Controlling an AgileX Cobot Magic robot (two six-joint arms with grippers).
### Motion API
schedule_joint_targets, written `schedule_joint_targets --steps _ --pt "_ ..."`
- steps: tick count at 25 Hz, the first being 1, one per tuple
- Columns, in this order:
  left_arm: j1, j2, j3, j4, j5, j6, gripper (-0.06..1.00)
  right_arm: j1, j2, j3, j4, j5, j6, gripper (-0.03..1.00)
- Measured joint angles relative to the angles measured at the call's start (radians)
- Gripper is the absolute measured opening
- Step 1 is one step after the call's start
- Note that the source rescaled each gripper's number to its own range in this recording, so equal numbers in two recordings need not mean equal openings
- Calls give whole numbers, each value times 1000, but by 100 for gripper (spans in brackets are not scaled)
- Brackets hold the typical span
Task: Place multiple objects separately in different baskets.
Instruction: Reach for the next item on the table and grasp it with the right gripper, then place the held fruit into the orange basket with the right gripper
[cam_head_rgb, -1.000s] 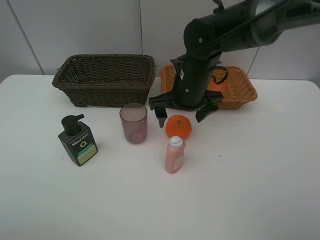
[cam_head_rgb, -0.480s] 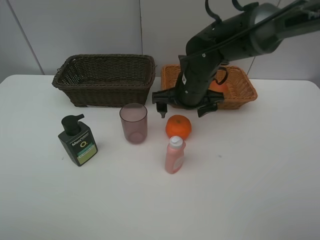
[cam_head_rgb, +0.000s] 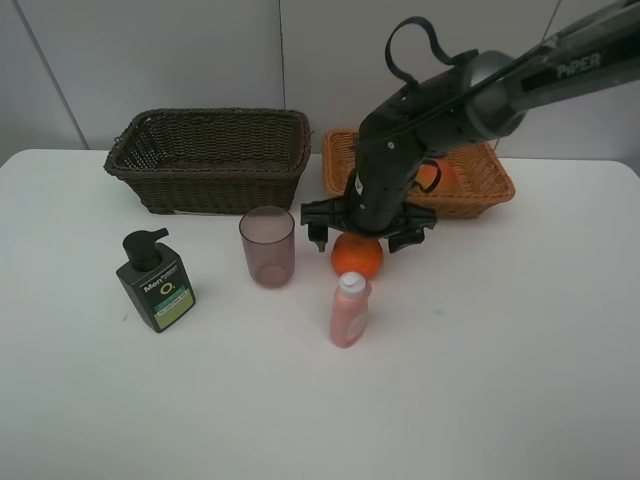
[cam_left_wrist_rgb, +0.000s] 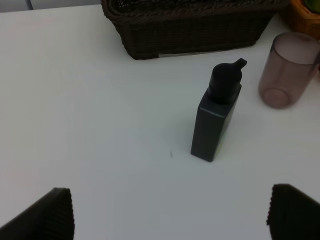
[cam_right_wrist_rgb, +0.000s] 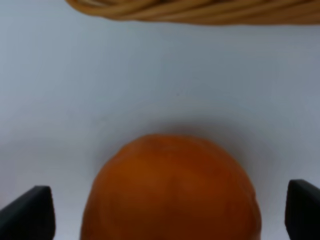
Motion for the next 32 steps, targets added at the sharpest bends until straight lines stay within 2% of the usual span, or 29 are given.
schedule_joint_targets --steps 12,14,17,32 --pt "0 0 0 0 0 0 100 0 65 0 9 1 4 99" --pt "0 0 0 0 0 0 100 0 66 0 10 2 4 91" --pt "0 0 0 0 0 0 100 0 67 0 9 2 5 62" --pt "0 0 0 0 0 0 100 0 67 0 9 2 5 62"
